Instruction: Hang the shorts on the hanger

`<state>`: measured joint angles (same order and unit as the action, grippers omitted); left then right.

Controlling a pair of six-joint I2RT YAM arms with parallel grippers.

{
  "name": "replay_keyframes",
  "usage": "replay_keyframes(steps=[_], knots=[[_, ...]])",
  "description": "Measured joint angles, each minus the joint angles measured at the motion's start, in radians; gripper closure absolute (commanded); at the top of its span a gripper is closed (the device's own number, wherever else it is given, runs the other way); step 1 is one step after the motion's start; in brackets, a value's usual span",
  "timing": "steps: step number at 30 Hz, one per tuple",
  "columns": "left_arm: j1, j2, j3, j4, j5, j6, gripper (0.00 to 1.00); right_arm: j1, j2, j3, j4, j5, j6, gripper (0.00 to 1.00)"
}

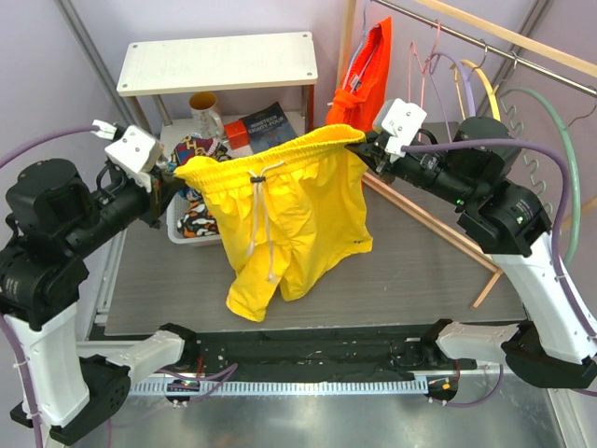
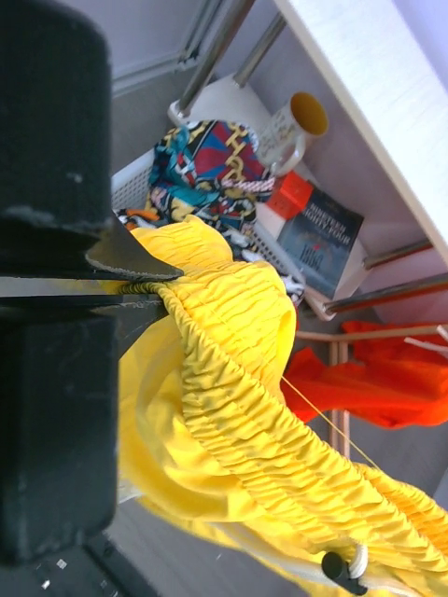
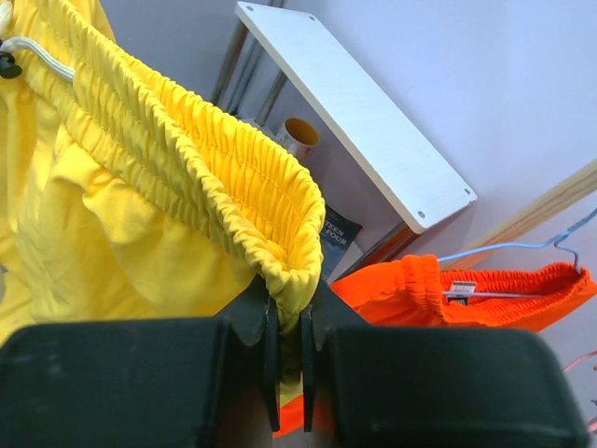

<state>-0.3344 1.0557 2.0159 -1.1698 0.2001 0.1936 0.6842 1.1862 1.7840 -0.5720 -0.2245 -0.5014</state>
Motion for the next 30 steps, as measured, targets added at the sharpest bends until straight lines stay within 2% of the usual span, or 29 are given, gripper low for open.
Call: replay_keyframes(steps=[7, 12, 18, 22, 23, 27, 30], knots=[[0.014, -0.031, 0.127, -0.122, 0.057, -0.064, 1.0, 0.018, -0.008, 0.042, -0.086, -0.068, 0.015, 0.99], [0.028, -0.067, 0.137, -0.155, 0.01, -0.09, 1.0, 0.055, 0.007, 0.042, -0.102, -0.067, 0.027, 0.99], [0.029, -0.033, -0.026, -0.103, -0.275, -0.107, 1.0, 0.098, 0.113, 0.01, 0.008, 0.087, 0.031, 0.99], [0.031, 0.028, -0.177, 0.005, -0.436, -0.085, 1.0, 0.095, 0.203, -0.077, 0.127, 0.191, 0.03, 0.99], [0.035, 0.047, -0.26, 0.066, -0.48, -0.072, 1.0, 0.092, 0.231, -0.099, 0.15, 0.211, 0.03, 0.99], [0.081, 0.119, -0.407, 0.192, -0.518, -0.033, 1.0, 0.055, 0.375, -0.129, 0.245, 0.253, 0.031, 0.99], [0.167, 0.17, -0.459, 0.292, -0.457, -0.024, 1.0, 0.012, 0.473, -0.134, 0.312, 0.215, 0.04, 0.99]])
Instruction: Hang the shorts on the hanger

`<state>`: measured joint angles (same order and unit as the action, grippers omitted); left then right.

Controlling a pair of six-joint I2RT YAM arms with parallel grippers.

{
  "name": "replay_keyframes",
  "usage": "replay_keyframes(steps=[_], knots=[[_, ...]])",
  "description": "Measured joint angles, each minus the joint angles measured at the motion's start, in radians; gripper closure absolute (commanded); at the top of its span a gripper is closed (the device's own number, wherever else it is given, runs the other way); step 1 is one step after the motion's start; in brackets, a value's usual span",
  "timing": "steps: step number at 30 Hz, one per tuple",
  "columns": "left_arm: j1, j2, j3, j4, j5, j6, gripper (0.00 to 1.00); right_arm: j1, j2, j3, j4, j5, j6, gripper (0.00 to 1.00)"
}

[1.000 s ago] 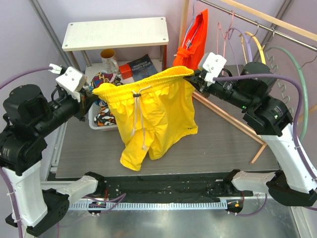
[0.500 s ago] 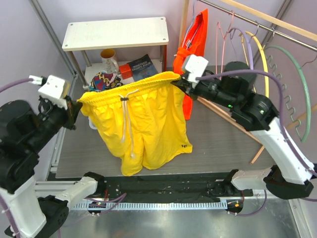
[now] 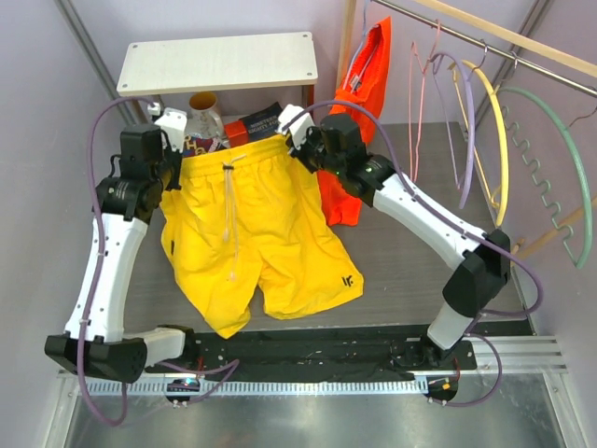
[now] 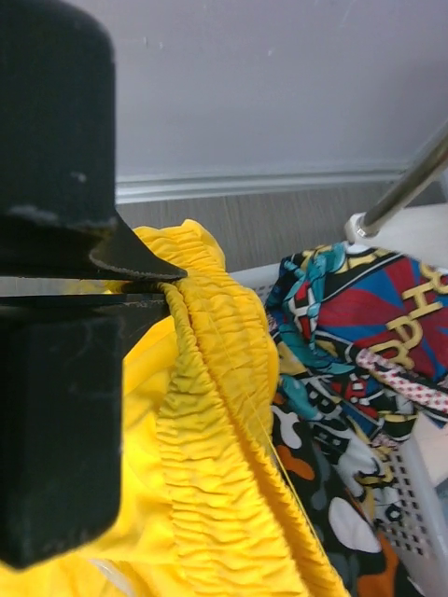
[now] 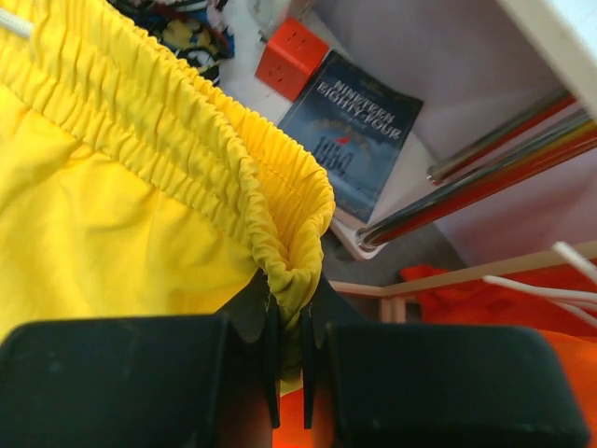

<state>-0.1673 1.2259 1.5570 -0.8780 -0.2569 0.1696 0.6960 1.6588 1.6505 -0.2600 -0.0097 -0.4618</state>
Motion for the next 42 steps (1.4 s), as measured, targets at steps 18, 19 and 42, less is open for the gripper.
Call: replay_keyframes(steps=[18, 19, 42], knots=[[0.055, -0.324, -0.587, -0.174, 0.642, 0.399, 1.0, -0.02, -0.462, -0.589, -0.212, -0.323, -0.059, 0.99], [0.023, -0.314, -0.612, -0.18, 0.65, 0.409, 1.0, -0.012, -0.491, -0.62, -0.225, -0.323, -0.066, 0.99], [-0.309, -0.295, -0.847, 0.229, 0.272, 0.36, 1.0, 0.095, -0.553, -1.065, 0.376, 0.097, -0.468, 0.99]])
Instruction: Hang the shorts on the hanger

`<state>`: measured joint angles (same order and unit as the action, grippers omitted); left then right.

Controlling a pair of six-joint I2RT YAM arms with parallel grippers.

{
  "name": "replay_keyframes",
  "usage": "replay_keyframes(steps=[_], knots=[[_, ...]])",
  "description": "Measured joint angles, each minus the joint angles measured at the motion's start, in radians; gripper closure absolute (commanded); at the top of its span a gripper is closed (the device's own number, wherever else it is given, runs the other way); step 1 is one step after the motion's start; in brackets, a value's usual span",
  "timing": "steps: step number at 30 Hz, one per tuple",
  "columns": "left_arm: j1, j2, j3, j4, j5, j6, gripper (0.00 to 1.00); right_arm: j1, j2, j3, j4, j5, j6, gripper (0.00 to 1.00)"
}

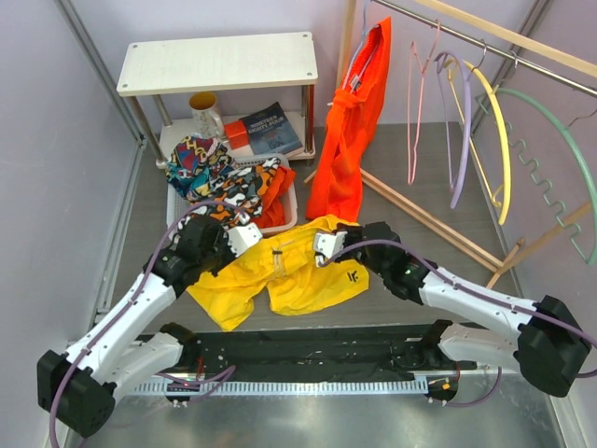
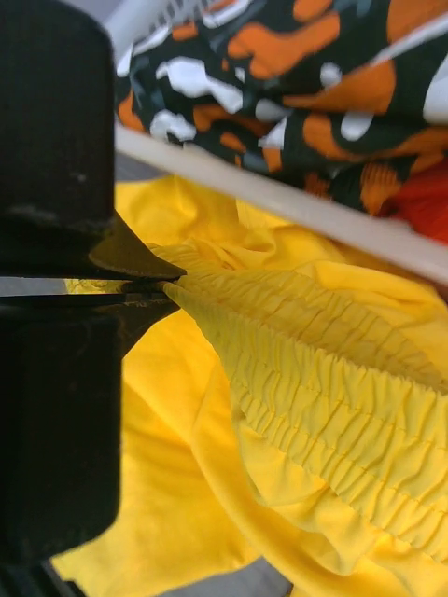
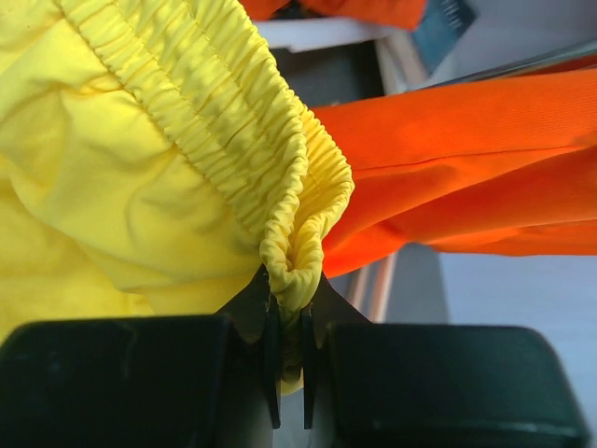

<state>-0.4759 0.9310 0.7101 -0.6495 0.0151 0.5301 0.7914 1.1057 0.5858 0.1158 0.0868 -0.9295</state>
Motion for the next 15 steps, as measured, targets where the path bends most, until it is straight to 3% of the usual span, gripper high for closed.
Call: replay_keyframes(steps=[4, 6, 10, 11, 14, 15], knots=[[0.0, -0.013, -0.021, 0.057, -0.029, 0.032, 1.0, 0.0, -0.066, -0.08, 0.095, -0.017, -0.105, 0.97], [-0.004, -0.003, -0.05, 0.062, -0.016, 0.053, 0.94, 0.003, -0.102, -0.151, 0.113, -0.063, -0.172, 0.94], [-0.042, 0.016, -0.087, 0.037, 0.018, 0.093, 0.66, 0.007, -0.174, -0.296, 0.089, -0.17, -0.335, 0.86], [-0.05, 0.023, -0.087, 0.02, 0.031, 0.109, 0.51, 0.007, -0.192, -0.322, 0.072, -0.189, -0.369, 0.75], [-0.059, 0.024, -0.087, -0.05, 0.064, 0.145, 0.38, 0.013, -0.256, -0.362, -0.036, -0.238, -0.473, 0.35], [-0.059, 0.02, -0.087, -0.08, 0.078, 0.156, 0.35, 0.013, -0.275, -0.362, -0.067, -0.246, -0.492, 0.31]])
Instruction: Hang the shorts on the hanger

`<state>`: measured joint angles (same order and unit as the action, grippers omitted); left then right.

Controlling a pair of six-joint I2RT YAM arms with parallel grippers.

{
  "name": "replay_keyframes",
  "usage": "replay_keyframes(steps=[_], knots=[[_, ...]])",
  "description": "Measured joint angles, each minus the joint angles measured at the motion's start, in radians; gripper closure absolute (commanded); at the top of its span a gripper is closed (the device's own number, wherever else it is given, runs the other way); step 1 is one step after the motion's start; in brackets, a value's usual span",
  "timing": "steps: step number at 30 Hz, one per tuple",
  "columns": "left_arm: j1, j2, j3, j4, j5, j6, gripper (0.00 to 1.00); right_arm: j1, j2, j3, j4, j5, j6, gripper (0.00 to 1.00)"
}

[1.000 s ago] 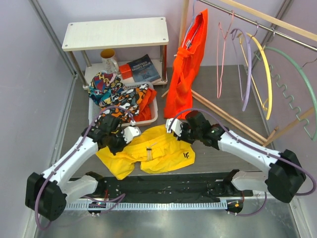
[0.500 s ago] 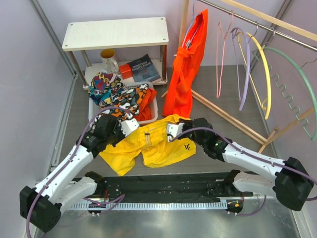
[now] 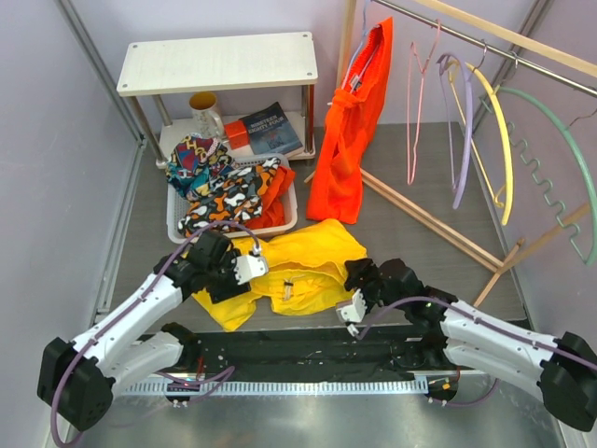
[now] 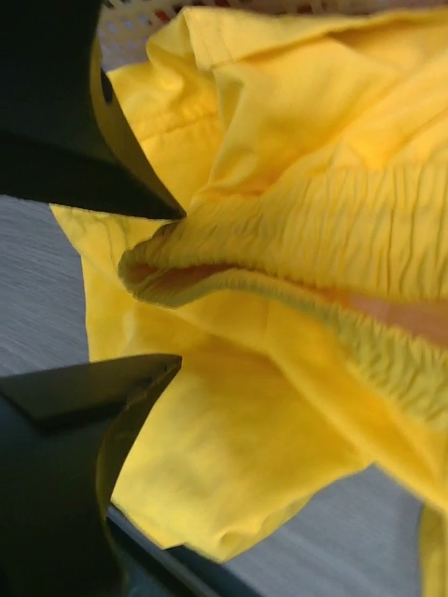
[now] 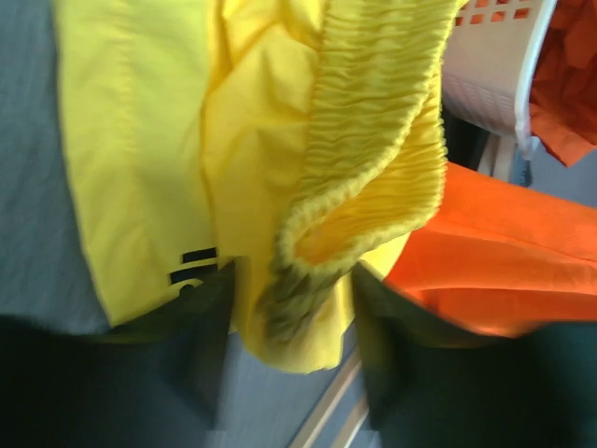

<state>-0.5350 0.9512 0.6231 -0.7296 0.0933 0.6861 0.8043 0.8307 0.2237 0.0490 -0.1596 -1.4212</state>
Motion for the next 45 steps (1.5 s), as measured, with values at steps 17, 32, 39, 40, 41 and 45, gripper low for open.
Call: replay_keyframes(steps=[17, 32, 39, 40, 41, 45], knots=[[-0.031, 0.026, 0.257, -0.36, 0.224, 0.051, 0.2, 0.002, -0.19, 0.217, -0.602, -0.114, -0.144, 0.11], [-0.031, 0.012, 0.668, -0.189, 0.245, -0.243, 0.0, 0.072, 0.077, 0.991, -0.653, -0.209, 0.592, 0.12], [-0.03, 0.056, 0.781, -0.084, 0.189, -0.376, 0.0, 0.083, 0.258, 1.363, -0.6, 0.107, 1.037, 0.16], [-0.03, 0.062, 0.791, -0.077, 0.18, -0.399, 0.0, 0.073, 0.264, 1.379, -0.598, 0.148, 1.075, 0.16], [-0.03, 0.066, 0.8, -0.07, 0.174, -0.416, 0.0, 0.06, 0.267, 1.39, -0.595, 0.187, 1.115, 0.16], [-0.019, 0.084, 0.839, -0.032, 0.14, -0.501, 0.0, -0.028, 0.252, 1.398, -0.594, 0.322, 1.246, 0.2]])
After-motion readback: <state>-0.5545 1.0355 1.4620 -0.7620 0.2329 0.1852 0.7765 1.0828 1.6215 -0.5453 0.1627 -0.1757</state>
